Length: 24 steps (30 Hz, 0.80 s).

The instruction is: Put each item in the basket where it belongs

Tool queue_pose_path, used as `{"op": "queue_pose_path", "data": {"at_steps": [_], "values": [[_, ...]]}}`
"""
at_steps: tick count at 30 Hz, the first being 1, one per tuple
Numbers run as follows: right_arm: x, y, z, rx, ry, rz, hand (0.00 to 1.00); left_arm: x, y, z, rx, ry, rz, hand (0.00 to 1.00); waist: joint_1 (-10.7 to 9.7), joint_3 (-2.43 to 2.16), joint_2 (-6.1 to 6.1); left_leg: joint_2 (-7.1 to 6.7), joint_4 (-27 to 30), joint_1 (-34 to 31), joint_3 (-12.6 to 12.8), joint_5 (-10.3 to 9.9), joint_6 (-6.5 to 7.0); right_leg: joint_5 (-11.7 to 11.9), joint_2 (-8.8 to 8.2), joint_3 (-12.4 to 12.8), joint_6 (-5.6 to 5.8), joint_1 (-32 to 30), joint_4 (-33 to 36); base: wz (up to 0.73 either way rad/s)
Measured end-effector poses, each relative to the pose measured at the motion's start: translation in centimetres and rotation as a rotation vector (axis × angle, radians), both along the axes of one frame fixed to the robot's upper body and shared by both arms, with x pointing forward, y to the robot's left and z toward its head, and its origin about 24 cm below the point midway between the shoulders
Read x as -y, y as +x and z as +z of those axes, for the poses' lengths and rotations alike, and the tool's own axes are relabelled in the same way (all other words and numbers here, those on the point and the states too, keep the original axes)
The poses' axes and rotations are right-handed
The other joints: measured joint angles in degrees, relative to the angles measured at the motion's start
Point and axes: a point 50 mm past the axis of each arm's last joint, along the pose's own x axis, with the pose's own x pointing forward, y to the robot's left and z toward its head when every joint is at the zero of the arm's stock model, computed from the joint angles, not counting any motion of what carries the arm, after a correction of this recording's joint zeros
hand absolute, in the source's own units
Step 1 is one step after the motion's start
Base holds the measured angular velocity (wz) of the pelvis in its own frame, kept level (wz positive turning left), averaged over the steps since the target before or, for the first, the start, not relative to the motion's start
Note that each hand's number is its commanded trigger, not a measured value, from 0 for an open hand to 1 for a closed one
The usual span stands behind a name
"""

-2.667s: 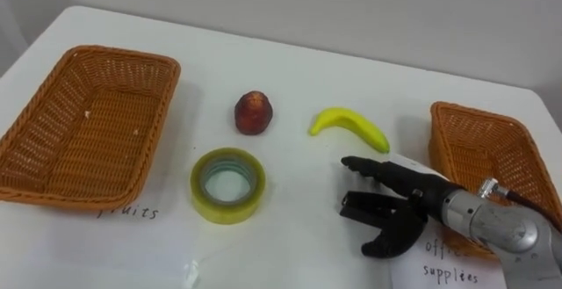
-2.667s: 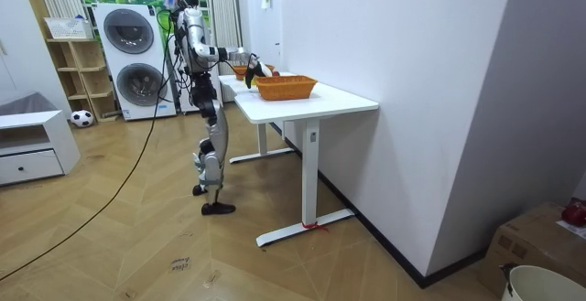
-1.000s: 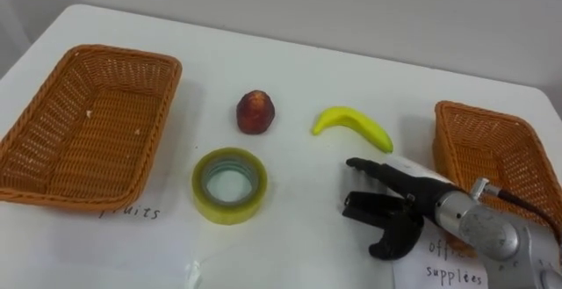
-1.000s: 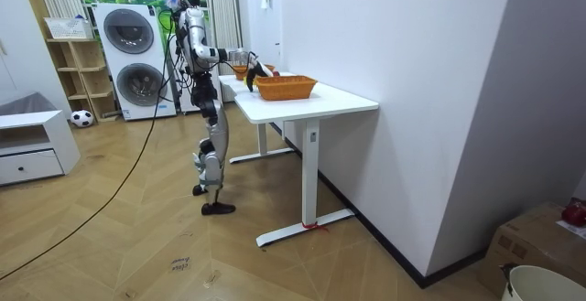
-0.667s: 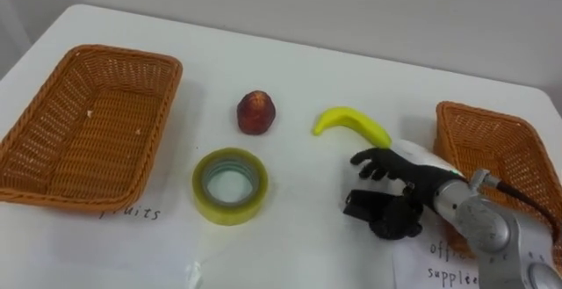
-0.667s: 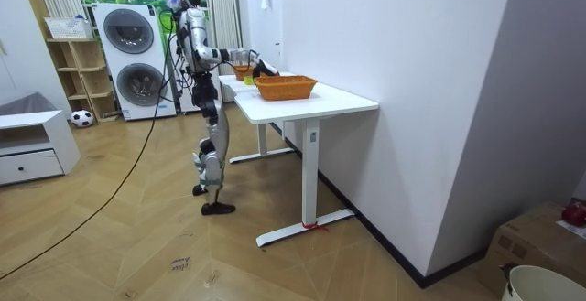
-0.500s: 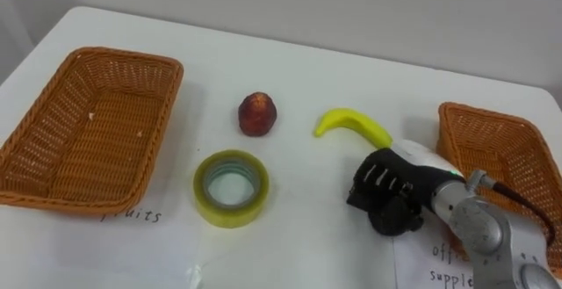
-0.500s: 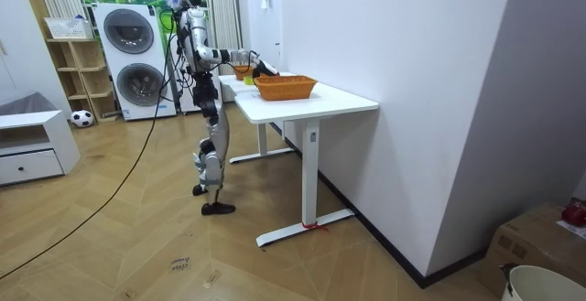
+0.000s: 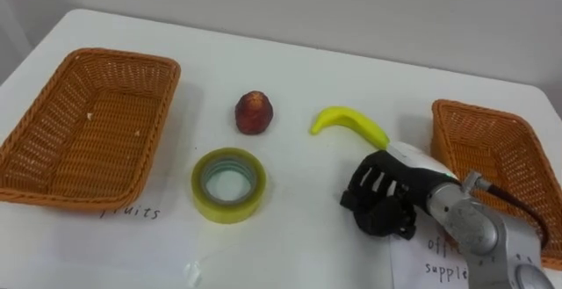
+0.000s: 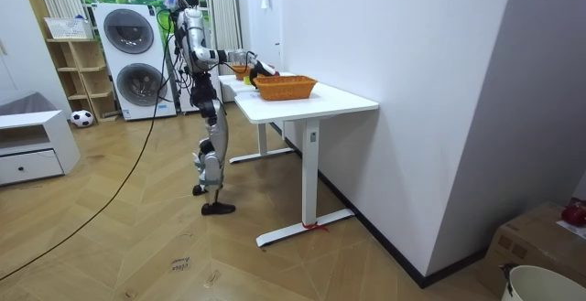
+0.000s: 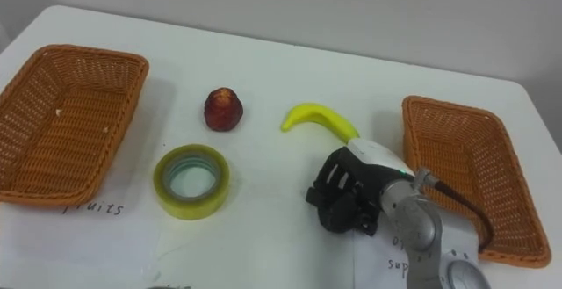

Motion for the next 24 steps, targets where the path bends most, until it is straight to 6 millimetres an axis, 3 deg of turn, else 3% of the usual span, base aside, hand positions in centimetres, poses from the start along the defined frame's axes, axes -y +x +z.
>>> {"op": "queue_pose_path", "data": {"at_steps": [10,18,21,24], "values": [[-0.2,-0.1,0.0,0.008,0.09,-0.009,1.0,0.2,0.4,0.1,0.013,0.012,-0.017,0.0,-0.21,0.09,0.24,-0.03,0.17,0.21,0.15,0.01,0.0,0.0,0.01,0.26,0.0,0.0,0.0,0.0],[-0.1,0.0,0.6,0.037,0.155,-0.014,1.0,0.4,0.4,0.0,0.02,0.022,-0.005,0.0,-0.79,0.8,1.29,-0.05,0.07,0.19,0.72,0.01,0.01,0.0,0.01,1.25,0.01,-0.29,0.0,-0.02],[0.0,0.2,2.0,0.099,0.186,-0.017,1.0,0.4,0.1,0.0,0.014,0.021,0.005,0.0,-1.49,0.64,1.37,-0.05,0.1,-0.52,0.75,0.01,0.01,0.0,0.02,1.24,0.01,-0.99,0.03,0.0],[0.2,0.3,3.4,0.173,0.221,-0.028,1.0,0.4,-0.7,-0.2,-0.004,0.018,0.012,0.0,-1.79,0.17,1.84,-0.04,0.18,-0.48,0.87,0.01,0.01,0.0,0.01,1.33,0.01,-0.98,0.03,-0.01]]}}
